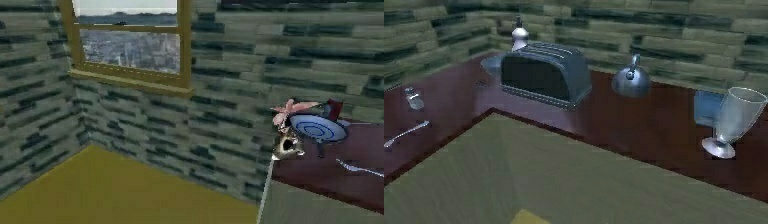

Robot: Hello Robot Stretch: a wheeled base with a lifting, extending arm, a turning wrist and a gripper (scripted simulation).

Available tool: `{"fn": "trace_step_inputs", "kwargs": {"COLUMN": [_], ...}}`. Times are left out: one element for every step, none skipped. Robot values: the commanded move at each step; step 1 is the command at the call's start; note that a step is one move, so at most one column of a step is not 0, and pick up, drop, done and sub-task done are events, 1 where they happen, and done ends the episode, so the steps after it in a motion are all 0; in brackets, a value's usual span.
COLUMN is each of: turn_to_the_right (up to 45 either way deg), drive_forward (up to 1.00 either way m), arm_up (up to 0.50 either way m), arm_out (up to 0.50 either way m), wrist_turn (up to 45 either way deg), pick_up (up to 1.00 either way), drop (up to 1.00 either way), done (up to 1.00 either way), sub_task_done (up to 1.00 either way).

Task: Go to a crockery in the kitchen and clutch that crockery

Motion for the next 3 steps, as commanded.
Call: {"fn": "trace_step_inputs", "kwargs": {"turn_to_the_right": [-15.0, 45.0, 30.0], "drive_forward": [0.0, 0.0, 0.0], "arm_up": [0.0, 0.0, 0.0], "arm_out": [0.0, 0.0, 0.0], "wrist_turn": [0.0, 0.0, 0.0], "pick_up": [0.0, 0.0, 0.0], "drop": [0.0, 0.0, 0.0], "done": [0.0, 0.0, 0.0], "sub_task_done": [0.0, 0.0, 0.0]}}
